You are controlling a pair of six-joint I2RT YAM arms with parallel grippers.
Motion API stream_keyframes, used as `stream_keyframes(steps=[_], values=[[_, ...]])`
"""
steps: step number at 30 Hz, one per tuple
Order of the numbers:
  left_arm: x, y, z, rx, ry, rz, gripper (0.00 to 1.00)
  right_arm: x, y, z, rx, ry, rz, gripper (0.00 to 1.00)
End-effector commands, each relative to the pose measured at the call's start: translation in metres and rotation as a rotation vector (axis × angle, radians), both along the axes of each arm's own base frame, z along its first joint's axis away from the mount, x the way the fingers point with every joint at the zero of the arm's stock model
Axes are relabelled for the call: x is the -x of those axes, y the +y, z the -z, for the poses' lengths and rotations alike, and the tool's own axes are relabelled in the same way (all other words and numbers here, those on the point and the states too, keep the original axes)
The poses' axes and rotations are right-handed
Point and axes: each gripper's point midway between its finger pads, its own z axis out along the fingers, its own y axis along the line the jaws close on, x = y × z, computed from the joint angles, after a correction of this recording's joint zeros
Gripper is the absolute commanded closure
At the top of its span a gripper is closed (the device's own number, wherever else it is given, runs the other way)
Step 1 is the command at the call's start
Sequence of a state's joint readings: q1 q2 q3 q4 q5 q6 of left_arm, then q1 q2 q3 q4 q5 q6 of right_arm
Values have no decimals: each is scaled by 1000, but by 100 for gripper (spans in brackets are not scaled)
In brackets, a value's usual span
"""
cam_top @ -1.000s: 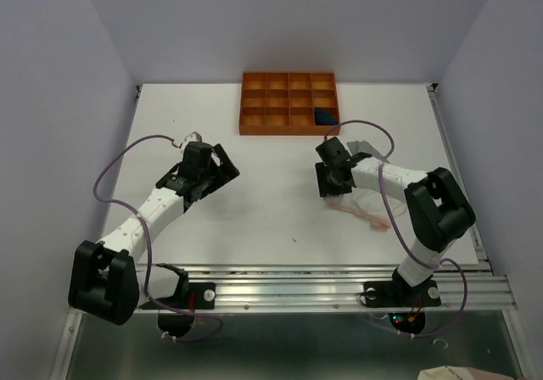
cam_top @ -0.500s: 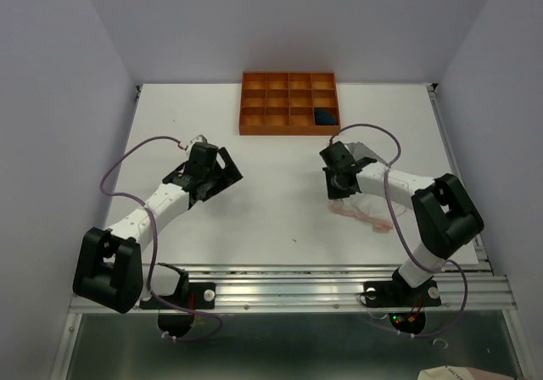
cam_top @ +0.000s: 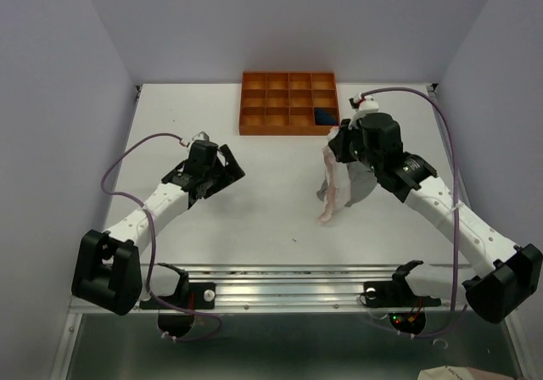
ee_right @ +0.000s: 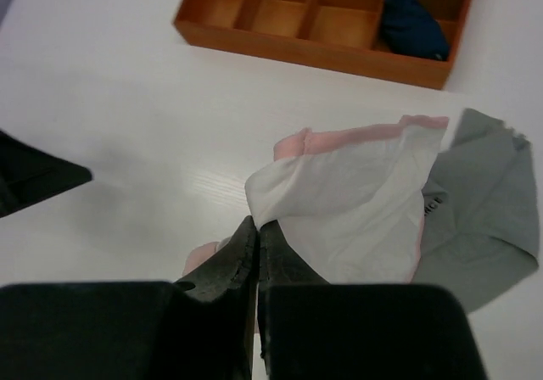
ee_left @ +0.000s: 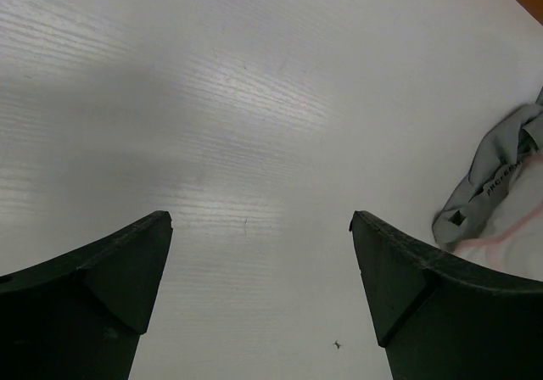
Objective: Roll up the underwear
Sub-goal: Move the underwear to the center of the board
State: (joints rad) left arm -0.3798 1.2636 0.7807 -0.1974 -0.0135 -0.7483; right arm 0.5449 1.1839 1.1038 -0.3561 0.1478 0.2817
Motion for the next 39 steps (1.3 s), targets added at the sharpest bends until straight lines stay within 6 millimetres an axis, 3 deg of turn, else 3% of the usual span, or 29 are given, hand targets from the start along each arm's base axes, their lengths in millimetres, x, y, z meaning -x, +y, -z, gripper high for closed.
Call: stream_keyframes(steps=[1, 4, 6, 7, 8, 10, 11, 12, 14, 15, 17, 22, 24, 25, 26, 27, 29, 30, 31, 33, 36, 39], values=[[-8, -5, -40, 29, -110, 18, 1, 16, 56, -39, -156, -50, -295, 99], [-3, 2, -45, 15, -109, -3, 1, 23, 84, -55, -240, -47, -420, 99], [-1, 9, -46, 0, -108, -32, 1, 33, 110, -83, -313, -86, -536, 99], [4, 13, -48, -8, -101, -42, 1, 34, 123, -85, -331, -79, -577, 99], [5, 19, -50, -22, -104, -66, 1, 37, 135, -109, -371, -127, -632, 99], [13, 31, -52, -34, -83, -111, 1, 46, 159, -124, -386, -152, -705, 99], [14, 36, -57, -36, -88, -130, 1, 40, 172, -118, -385, -134, -716, 99], [16, 44, -60, -58, -88, -167, 1, 41, 182, -140, -411, -181, -743, 99], [26, 58, -70, -68, -79, -225, 1, 42, 201, -147, -439, -187, -774, 99], [30, 65, -77, -79, -93, -255, 1, 34, 212, -147, -466, -193, -783, 99], [38, 75, -84, -83, -87, -294, 1, 33, 224, -166, -516, -241, -808, 99], [55, 90, -100, -91, -100, -355, 1, 13, 228, -159, -584, -212, -702, 99], [59, 93, -100, -96, -98, -367, 1, 1, 217, -134, -571, -168, -582, 99], [59, 94, -98, -100, -92, -366, 1, -1, 213, -97, -542, -101, -536, 99], [59, 93, -97, -101, -90, -365, 1, -8, 205, -103, -555, -111, -502, 99], [58, 92, -92, -103, -75, -357, 1, -18, 189, -61, -543, -22, -417, 98], [54, 87, -85, -100, -67, -337, 1, -28, 169, -18, -524, 60, -330, 94], [52, 83, -82, -93, -60, -318, 1, -29, 154, 21, -516, 143, -253, 89], [46, 79, -79, -91, -62, -301, 1, -41, 134, 40, -514, 175, -181, 87], [40, 72, -68, -91, -33, -266, 1, -46, 110, 89, -478, 260, -70, 71], [36, 61, -60, -82, -3, -217, 1, -53, 83, 119, -363, 292, 23, 47], [32, 48, -53, -68, 3, -137, 1, -62, 72, 107, -279, 243, 47, 42]])
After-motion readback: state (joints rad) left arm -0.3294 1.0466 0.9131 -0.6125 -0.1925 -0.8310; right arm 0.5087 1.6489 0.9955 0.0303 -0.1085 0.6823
